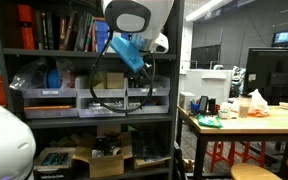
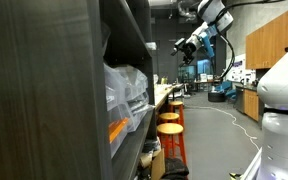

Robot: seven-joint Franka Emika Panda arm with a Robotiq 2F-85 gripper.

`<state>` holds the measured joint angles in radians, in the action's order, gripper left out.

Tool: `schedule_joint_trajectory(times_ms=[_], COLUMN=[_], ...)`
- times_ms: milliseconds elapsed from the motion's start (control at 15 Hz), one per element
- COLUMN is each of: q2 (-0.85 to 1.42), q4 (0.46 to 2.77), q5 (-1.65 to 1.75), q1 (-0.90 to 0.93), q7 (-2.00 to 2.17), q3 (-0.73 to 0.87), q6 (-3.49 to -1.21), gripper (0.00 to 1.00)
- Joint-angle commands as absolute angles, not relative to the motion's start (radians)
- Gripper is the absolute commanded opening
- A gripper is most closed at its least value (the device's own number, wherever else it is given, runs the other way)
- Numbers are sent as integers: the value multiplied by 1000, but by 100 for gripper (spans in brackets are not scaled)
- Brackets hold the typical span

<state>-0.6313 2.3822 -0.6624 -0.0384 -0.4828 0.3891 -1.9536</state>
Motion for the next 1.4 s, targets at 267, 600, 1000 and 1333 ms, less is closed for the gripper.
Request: schedule_joint_trajectory(times_ms=[267, 600, 1000, 1333], q2=[-625, -583, -507, -440], q4=[2383, 2345, 2278, 2204], q5=[-673, -866, -1039, -1158], q1=[-62, -4, -19, -45], q7=[-491, -528, -583, -630], q3=[370, 375, 338, 337], q6=[-1945, -1939, -1916, -1882], gripper=[100, 100, 100, 100])
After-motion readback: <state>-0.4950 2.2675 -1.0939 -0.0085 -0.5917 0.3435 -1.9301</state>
